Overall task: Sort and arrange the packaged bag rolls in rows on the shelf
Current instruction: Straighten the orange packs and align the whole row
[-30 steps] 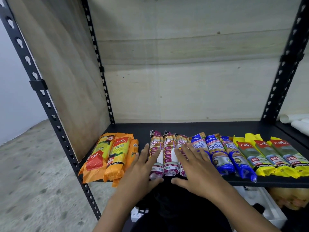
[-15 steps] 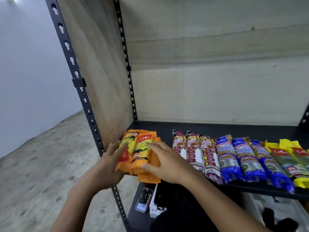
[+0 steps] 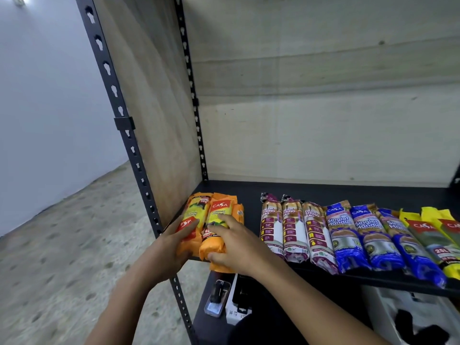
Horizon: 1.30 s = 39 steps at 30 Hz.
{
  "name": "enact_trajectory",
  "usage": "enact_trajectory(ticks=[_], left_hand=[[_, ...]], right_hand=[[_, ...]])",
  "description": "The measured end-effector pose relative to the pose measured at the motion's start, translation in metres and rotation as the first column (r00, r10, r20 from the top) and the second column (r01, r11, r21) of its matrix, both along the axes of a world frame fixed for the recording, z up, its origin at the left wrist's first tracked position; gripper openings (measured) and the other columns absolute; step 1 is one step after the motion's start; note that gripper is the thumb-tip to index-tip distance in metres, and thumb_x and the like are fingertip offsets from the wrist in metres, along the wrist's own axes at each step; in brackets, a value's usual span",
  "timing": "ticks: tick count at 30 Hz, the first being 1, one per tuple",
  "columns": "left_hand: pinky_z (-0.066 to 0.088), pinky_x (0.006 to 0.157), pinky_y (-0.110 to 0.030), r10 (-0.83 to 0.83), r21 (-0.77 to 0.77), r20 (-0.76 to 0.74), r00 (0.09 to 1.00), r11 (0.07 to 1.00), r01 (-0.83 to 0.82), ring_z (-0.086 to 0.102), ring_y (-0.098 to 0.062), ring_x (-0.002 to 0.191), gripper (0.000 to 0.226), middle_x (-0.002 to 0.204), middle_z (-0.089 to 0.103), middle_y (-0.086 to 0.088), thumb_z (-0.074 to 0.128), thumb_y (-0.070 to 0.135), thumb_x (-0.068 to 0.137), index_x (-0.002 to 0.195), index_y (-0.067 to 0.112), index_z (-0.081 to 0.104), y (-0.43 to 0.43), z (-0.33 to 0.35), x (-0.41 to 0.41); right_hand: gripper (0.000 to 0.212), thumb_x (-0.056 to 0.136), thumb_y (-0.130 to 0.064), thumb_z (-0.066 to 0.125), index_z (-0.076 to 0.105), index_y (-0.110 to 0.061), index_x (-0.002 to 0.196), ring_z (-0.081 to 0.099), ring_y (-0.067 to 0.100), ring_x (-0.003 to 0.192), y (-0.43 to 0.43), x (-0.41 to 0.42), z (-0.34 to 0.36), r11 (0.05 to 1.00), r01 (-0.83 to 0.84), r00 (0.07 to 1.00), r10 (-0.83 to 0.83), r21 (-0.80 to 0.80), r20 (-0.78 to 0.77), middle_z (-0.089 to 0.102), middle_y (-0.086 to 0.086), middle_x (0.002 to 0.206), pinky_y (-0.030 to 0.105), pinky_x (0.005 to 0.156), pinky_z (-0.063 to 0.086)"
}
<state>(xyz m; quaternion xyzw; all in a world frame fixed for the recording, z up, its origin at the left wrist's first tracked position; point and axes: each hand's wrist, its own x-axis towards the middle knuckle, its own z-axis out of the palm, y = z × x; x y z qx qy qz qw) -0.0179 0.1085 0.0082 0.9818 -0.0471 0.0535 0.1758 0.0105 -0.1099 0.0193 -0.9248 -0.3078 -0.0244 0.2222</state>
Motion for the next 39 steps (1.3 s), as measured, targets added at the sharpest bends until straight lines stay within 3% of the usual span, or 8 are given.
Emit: enact_trajectory(ticks=[8,12,15,21,29,34,37,39], left_hand=[[0.048,0.1,-0.036,0.068,-0.111,0.245,0.967,0.993,-0.042,0.053,-0.027,0.13,0.045,0.152,0.044,0.005,0.067,0.032,0.091,0.135,0.036,0.058,0.0,-0.01,0.003],[0.051,0.099,-0.039,0.067,-0.152,0.324,0.944,0.988,-0.018,0.056,-0.027,0.127,0.039,0.145,0.053,0.004,0.071,0.032,0.088,0.127,0.035,0.066,-0.015,-0.001,0.0],[0.046,0.103,-0.038,0.023,-0.153,0.352,0.936,0.988,0.034,0.054,-0.027,0.129,0.039,0.146,0.052,0.002,0.071,0.033,0.088,0.127,0.036,0.065,-0.043,0.006,-0.002],[0.037,0.1,-0.019,-0.109,-0.179,0.391,0.914,0.965,0.192,0.054,-0.022,0.129,0.042,0.151,0.045,0.0,0.07,0.027,0.09,0.132,0.033,0.062,-0.123,0.008,0.002],[0.047,0.106,-0.035,-0.182,-0.184,0.34,0.922,0.949,0.255,0.049,-0.022,0.134,0.044,0.156,0.038,-0.002,0.063,0.027,0.095,0.138,0.031,0.056,-0.192,-0.01,0.006],[0.047,0.105,-0.031,-0.213,-0.146,0.296,0.931,0.953,0.265,0.045,-0.02,0.137,0.048,0.159,0.031,0.003,0.059,0.037,0.096,0.143,0.038,0.047,-0.189,-0.015,0.005],[0.048,0.102,-0.029,-0.267,-0.165,0.246,0.932,0.936,0.312,0.044,-0.022,0.137,0.056,0.163,0.02,0.009,0.055,0.049,0.095,0.147,0.047,0.034,-0.178,-0.015,0.001],[0.044,0.104,-0.025,-0.296,-0.179,0.224,0.929,0.924,0.338,0.03,-0.012,0.145,0.063,0.164,0.012,0.015,0.054,0.055,0.094,0.148,0.056,0.021,-0.168,-0.014,-0.004]], right_hand=[[0.069,0.087,-0.049,0.068,0.043,-0.026,0.148,0.03,0.022,0.144,-0.004,0.002,-0.003,0.997,0.002,0.999,-0.004,0.082,0.034,0.02,-0.006,0.161,0.041,0.109,0.039],[0.067,0.088,-0.05,0.067,0.045,-0.028,0.146,0.03,0.018,0.143,-0.024,0.0,0.007,0.987,0.016,0.999,-0.023,0.159,0.045,0.02,-0.009,0.161,0.04,0.11,0.039],[0.067,0.087,-0.053,0.066,0.044,-0.031,0.146,0.031,0.016,0.141,-0.053,-0.002,0.017,0.982,0.066,0.996,-0.076,0.175,0.054,0.021,-0.011,0.16,0.038,0.109,0.04],[0.066,0.087,-0.055,0.066,0.043,-0.036,0.146,0.027,0.015,0.143,-0.13,-0.011,0.031,0.962,0.255,0.965,-0.26,0.096,0.046,0.023,-0.013,0.16,0.041,0.111,0.033],[0.07,0.083,-0.063,0.064,0.042,-0.04,0.146,0.03,0.013,0.142,-0.188,-0.02,0.021,0.937,0.35,0.937,-0.349,0.018,-0.024,0.026,-0.013,0.159,0.04,0.11,0.034],[0.077,0.079,-0.078,0.053,0.033,-0.047,0.146,0.032,0.014,0.14,-0.19,-0.021,0.016,0.941,0.335,0.94,-0.338,-0.053,-0.048,0.02,-0.019,0.157,0.04,0.104,0.044],[0.081,0.079,-0.081,0.048,0.024,-0.047,0.149,0.021,0.018,0.147,-0.187,-0.022,0.019,0.932,0.344,0.939,-0.343,-0.115,0.023,0.018,-0.015,0.16,0.046,0.113,0.033],[0.088,0.084,-0.069,0.051,-0.002,-0.051,0.152,-0.004,0.021,0.152,-0.183,-0.027,0.024,0.937,0.299,0.954,-0.301,-0.182,0.019,0.0,-0.011,0.166,0.051,0.12,0.012]])
